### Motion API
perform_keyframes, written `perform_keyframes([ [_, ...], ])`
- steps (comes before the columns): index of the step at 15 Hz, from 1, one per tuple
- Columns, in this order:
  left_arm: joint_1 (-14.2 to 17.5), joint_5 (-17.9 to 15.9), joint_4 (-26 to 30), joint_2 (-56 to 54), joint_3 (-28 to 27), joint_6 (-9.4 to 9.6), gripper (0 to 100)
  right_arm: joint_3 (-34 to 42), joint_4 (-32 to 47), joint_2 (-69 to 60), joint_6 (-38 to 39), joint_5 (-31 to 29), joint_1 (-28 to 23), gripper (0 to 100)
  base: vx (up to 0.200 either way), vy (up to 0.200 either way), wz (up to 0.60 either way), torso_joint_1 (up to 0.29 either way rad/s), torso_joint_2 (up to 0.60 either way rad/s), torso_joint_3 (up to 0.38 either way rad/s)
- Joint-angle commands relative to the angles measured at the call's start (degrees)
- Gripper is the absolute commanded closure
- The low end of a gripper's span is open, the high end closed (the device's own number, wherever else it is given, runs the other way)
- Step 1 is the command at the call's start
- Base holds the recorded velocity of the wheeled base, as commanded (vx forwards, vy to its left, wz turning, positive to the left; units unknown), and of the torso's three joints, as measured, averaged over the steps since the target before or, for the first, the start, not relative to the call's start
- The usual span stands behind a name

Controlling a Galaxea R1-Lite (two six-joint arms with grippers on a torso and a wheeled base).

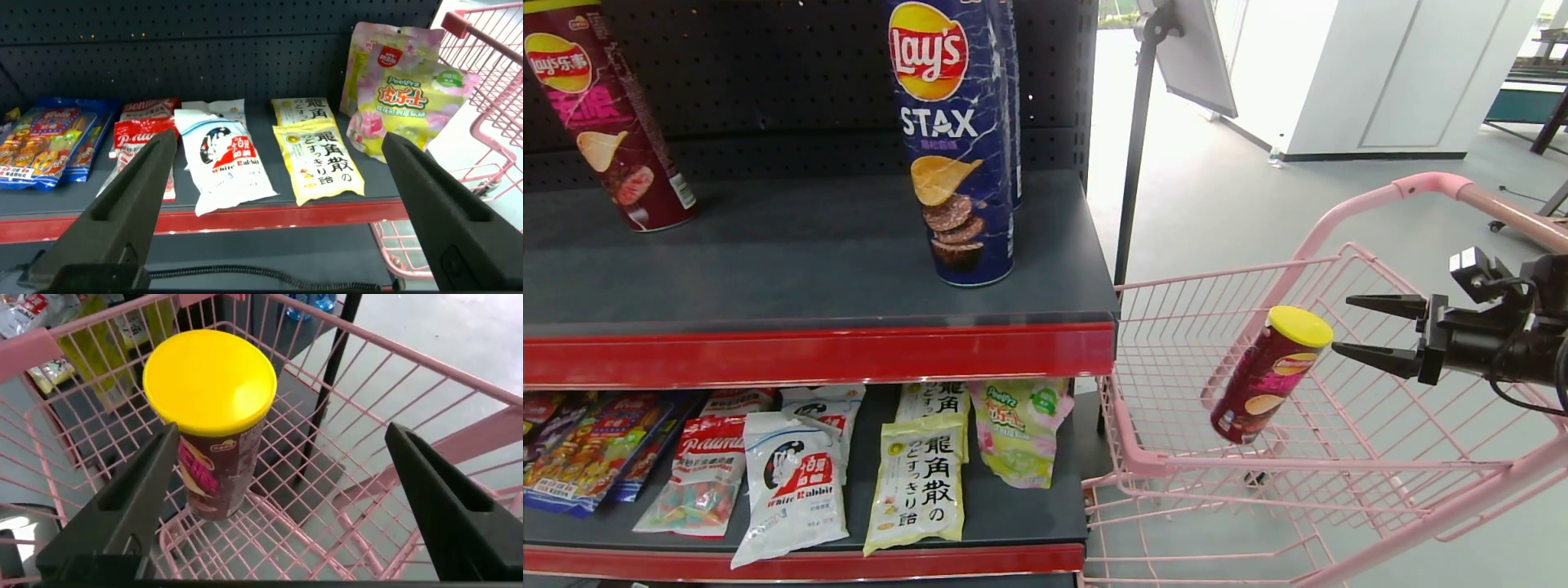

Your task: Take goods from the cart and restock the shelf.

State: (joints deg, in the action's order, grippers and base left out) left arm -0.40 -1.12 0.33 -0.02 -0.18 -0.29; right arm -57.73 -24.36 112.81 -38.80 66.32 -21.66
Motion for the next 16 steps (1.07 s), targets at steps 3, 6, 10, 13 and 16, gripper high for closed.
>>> perform_keyframes([
  [3, -0.04, -0.02, 0.02, 0.02, 0.01, -0.06, 0, 2.01, 3.61, -2.86, -0.57, 1.89, -2.07, 0, 0.000, 0.000, 0.00, 0.000, 0.00, 0.000],
  [6, -0.04, -0.02, 0.02, 0.02, 0.01, 0.03, 0, 2.10, 8.01, -2.51, -5.14, 2.06, -2.16, 0, 0.000, 0.000, 0.00, 0.000, 0.00, 0.000],
  [10, -0.04, -0.02, 0.02, 0.02, 0.01, -0.06, 0, -0.71, 8.45, 0.48, -6.46, 1.89, 1.18, 0, 0.000, 0.000, 0.00, 0.000, 0.00, 0.000],
  [13, 0.05, -0.02, 0.02, 0.02, 0.01, 0.03, 0, -1.94, 8.45, 2.15, -6.46, 1.80, 3.21, 0, 0.000, 0.000, 0.00, 0.000, 0.00, 0.000],
  [16, 0.05, -0.02, 0.02, 0.02, 0.01, 0.03, 0, -1.94, 8.54, 3.82, -6.46, 1.80, 4.44, 0, 0.000, 0.000, 0.00, 0.000, 0.00, 0.000],
])
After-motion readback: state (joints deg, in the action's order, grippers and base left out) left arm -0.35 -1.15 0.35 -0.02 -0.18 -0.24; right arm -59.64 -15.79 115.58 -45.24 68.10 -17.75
